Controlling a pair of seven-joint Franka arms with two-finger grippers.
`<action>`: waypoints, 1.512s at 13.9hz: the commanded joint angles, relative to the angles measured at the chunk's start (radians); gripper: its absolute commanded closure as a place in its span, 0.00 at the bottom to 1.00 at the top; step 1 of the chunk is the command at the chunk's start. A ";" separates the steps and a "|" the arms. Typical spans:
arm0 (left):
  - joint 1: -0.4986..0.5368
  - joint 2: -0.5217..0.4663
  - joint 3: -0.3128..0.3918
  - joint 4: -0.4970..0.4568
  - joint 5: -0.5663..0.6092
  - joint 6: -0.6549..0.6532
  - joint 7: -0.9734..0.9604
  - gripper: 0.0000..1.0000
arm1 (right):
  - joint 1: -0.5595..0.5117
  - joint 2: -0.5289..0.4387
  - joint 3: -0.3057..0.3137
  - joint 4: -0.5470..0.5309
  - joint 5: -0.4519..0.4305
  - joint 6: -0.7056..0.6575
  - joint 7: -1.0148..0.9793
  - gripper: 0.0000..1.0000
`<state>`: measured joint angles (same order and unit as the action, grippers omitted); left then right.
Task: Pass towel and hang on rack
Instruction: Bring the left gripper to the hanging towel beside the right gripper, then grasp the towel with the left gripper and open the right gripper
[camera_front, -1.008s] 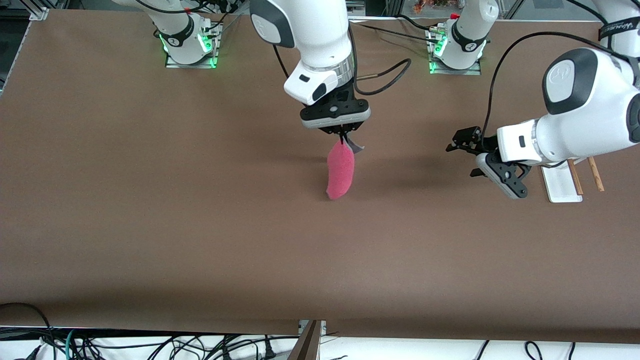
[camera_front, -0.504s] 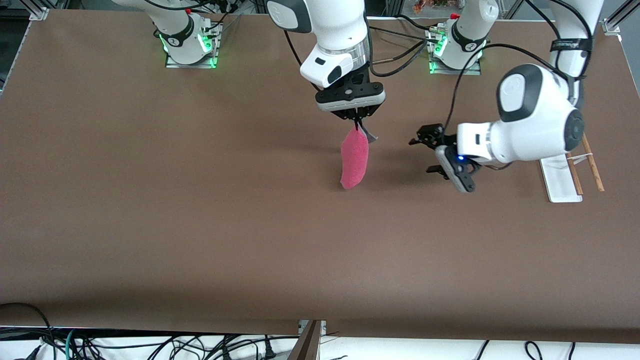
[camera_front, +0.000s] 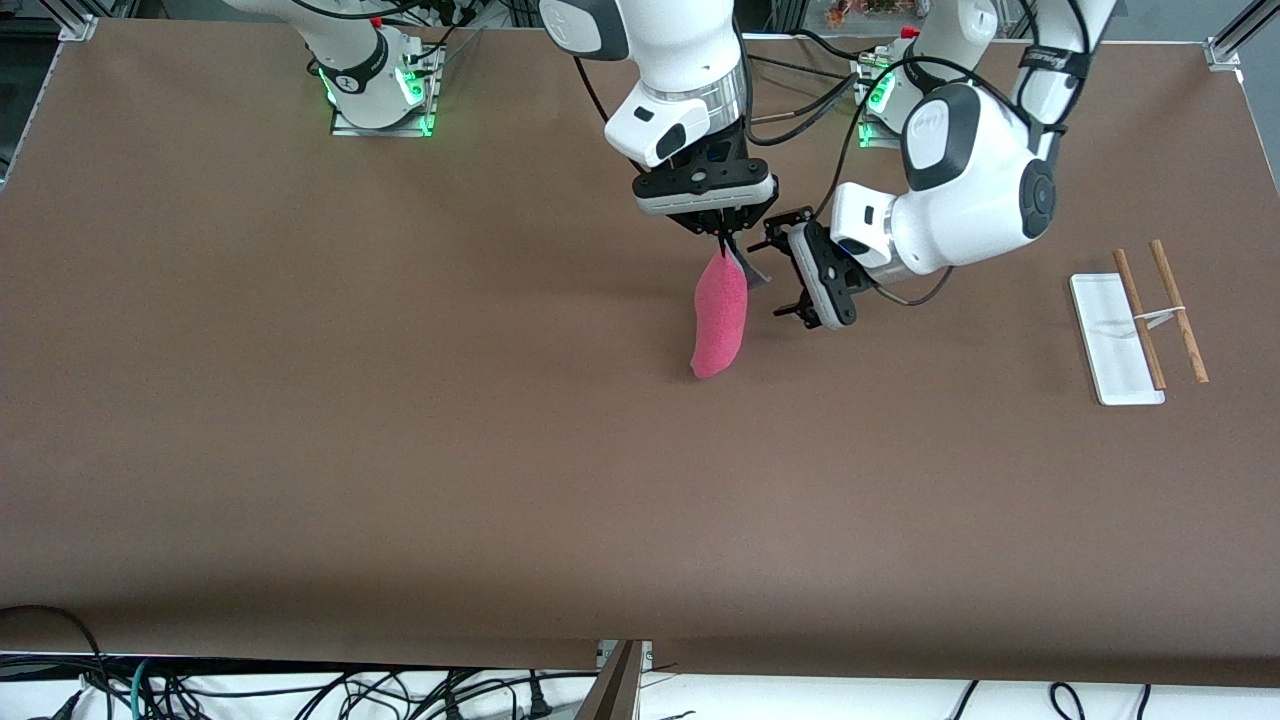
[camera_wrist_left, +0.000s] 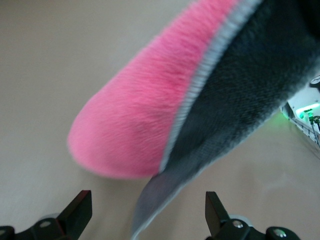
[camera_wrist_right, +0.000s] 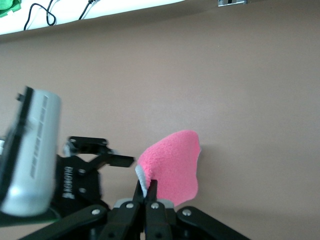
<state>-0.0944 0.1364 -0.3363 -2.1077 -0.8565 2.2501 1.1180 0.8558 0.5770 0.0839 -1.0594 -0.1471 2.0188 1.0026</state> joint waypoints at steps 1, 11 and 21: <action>0.004 -0.029 -0.016 -0.096 -0.172 0.083 0.236 0.02 | 0.005 -0.008 0.000 0.004 0.009 0.000 0.014 1.00; 0.015 -0.014 -0.016 -0.112 -0.211 0.086 0.370 1.00 | 0.005 -0.008 0.000 0.004 0.009 0.000 0.011 1.00; 0.021 -0.015 -0.013 -0.103 -0.210 0.085 0.368 1.00 | 0.005 -0.008 0.000 0.004 0.011 0.000 0.010 1.00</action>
<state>-0.0827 0.1373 -0.3476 -2.2062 -1.0346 2.3303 1.4489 0.8573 0.5770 0.0839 -1.0594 -0.1471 2.0215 1.0036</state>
